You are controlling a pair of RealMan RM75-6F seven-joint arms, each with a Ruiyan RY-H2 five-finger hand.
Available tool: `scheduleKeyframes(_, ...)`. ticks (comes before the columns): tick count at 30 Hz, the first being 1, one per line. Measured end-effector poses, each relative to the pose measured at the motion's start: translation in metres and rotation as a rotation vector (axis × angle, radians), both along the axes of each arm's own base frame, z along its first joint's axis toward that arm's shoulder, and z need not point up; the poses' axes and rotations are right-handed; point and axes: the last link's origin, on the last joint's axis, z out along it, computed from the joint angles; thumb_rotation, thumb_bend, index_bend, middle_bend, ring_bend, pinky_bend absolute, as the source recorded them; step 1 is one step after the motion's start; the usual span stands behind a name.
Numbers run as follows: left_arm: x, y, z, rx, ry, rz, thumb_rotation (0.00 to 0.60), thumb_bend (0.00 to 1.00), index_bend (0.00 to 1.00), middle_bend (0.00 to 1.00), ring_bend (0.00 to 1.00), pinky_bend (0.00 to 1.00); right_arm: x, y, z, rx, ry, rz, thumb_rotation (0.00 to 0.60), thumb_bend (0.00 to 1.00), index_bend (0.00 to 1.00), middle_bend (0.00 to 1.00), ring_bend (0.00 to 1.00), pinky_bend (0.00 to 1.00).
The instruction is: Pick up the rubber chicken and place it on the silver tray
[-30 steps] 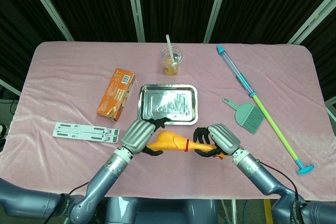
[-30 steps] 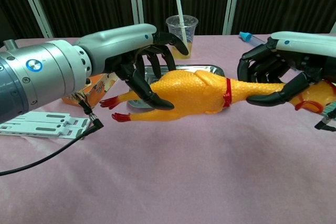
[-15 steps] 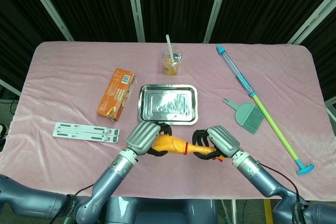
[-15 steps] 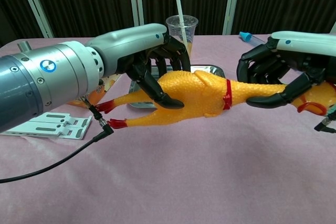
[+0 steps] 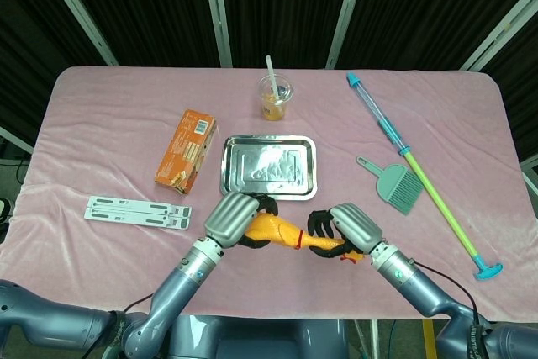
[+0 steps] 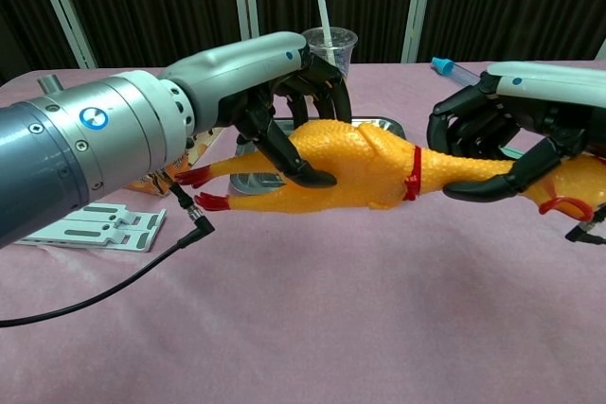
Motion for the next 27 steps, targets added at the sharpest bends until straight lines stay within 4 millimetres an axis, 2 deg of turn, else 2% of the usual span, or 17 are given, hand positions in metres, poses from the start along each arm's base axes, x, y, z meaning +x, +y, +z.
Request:
scheduleKeyframes(4, 0.0, 0.0, 0.0, 0.008, -0.006, 0.002, 0.6, 0.67, 0.89, 0.99, 0.88, 0.83, 0.0, 0.0, 0.0, 0.002, -0.002, 0.002, 0.6, 0.51, 0.84, 0.68, 0.69, 0.83)
scheduleKeyframes(6, 0.0, 0.0, 0.0, 0.01, -0.008, 0.002, 0.6, 0.61, 0.84, 0.94, 0.85, 0.82, 0.0, 0.0, 0.0, 0.001, -0.002, 0.003, 0.6, 0.51, 0.84, 0.68, 0.69, 0.83)
scheduleKeyframes(9, -0.001, -0.001, 0.001, 0.009, -0.004, 0.002, 0.6, 0.35, 0.64, 0.79, 0.72, 0.76, -0.001, 0.0, 0.0, -0.001, 0.001, 0.002, 0.6, 0.51, 0.84, 0.68, 0.69, 0.83)
scheduleKeyframes(11, -0.003, -0.002, 0.002, 0.001, 0.003, 0.003, 0.6, 0.13, 0.49, 0.7, 0.62, 0.64, -0.002, -0.001, 0.0, -0.003, 0.004, 0.001, 0.6, 0.51, 0.84, 0.68, 0.69, 0.83)
scheduleKeyframes(13, -0.005, -0.002, 0.004, -0.006, 0.01, 0.007, 0.6, 0.03, 0.41, 0.63, 0.55, 0.51, -0.003, -0.001, 0.0, -0.007, 0.006, -0.001, 0.6, 0.51, 0.84, 0.68, 0.69, 0.83)
scheduleKeyframes(14, -0.006, -0.002, 0.005, -0.006, 0.011, 0.01, 0.6, 0.01, 0.37, 0.59, 0.5, 0.45, -0.003, -0.001, 0.001, -0.008, 0.006, -0.002, 0.6, 0.51, 0.84, 0.68, 0.69, 0.83)
scheduleKeyframes(16, -0.008, -0.001, 0.007, -0.002, 0.01, 0.017, 0.6, 0.0, 0.3, 0.51, 0.42, 0.4, -0.004, -0.002, 0.001, -0.012, 0.006, -0.005, 0.6, 0.51, 0.84, 0.68, 0.69, 0.83)
scheduleKeyframes(21, -0.011, 0.002, 0.008, -0.002, 0.001, 0.026, 0.6, 0.0, 0.16, 0.33, 0.28, 0.32, -0.006, -0.001, 0.002, -0.013, 0.006, -0.011, 0.6, 0.51, 0.84, 0.68, 0.69, 0.83)
scheduleKeyframes(27, -0.014, 0.003, 0.009, 0.004, 0.002, 0.026, 0.599, 0.0, 0.11, 0.25, 0.21, 0.23, -0.007, 0.0, 0.001, -0.014, 0.001, -0.016, 0.6, 0.52, 0.84, 0.68, 0.69, 0.83)
